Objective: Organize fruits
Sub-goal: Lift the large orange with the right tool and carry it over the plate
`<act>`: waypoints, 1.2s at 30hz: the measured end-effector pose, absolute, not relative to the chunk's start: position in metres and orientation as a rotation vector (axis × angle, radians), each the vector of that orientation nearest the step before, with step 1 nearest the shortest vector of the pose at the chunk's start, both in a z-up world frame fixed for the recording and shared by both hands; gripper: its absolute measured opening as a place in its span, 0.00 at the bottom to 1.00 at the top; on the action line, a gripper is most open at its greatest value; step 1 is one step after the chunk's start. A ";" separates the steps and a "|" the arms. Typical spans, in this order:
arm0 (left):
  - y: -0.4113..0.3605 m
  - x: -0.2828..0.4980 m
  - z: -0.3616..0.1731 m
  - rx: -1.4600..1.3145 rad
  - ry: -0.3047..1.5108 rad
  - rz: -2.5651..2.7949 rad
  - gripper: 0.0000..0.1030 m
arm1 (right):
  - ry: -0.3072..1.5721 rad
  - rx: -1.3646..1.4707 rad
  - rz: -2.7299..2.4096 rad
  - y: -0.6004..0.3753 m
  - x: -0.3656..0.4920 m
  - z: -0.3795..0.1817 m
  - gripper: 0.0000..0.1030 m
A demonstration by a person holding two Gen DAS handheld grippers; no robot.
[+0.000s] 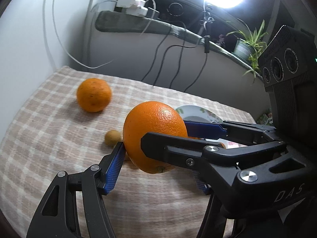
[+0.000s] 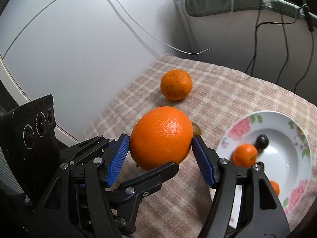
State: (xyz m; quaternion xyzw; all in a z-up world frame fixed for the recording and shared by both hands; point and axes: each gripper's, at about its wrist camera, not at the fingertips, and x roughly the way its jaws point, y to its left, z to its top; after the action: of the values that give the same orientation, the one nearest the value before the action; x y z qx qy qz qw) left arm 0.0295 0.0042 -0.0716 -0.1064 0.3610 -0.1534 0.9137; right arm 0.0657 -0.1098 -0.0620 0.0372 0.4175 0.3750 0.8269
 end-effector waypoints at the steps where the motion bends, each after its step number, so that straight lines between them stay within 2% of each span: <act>1: 0.001 0.028 -0.071 -0.217 0.744 -0.323 0.61 | 0.883 0.081 0.788 -0.114 0.064 -0.062 0.67; 36: -0.079 0.017 -0.075 -0.131 0.819 -0.498 0.61 | 0.897 0.150 0.637 -0.206 0.032 -0.071 0.66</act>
State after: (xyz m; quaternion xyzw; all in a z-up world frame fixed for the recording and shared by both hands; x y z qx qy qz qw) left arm 0.0173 -0.0792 -0.0753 -0.0629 0.3938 -0.2394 0.8852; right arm 0.0320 -0.2062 -0.0709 0.0713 0.4258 0.3023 0.8498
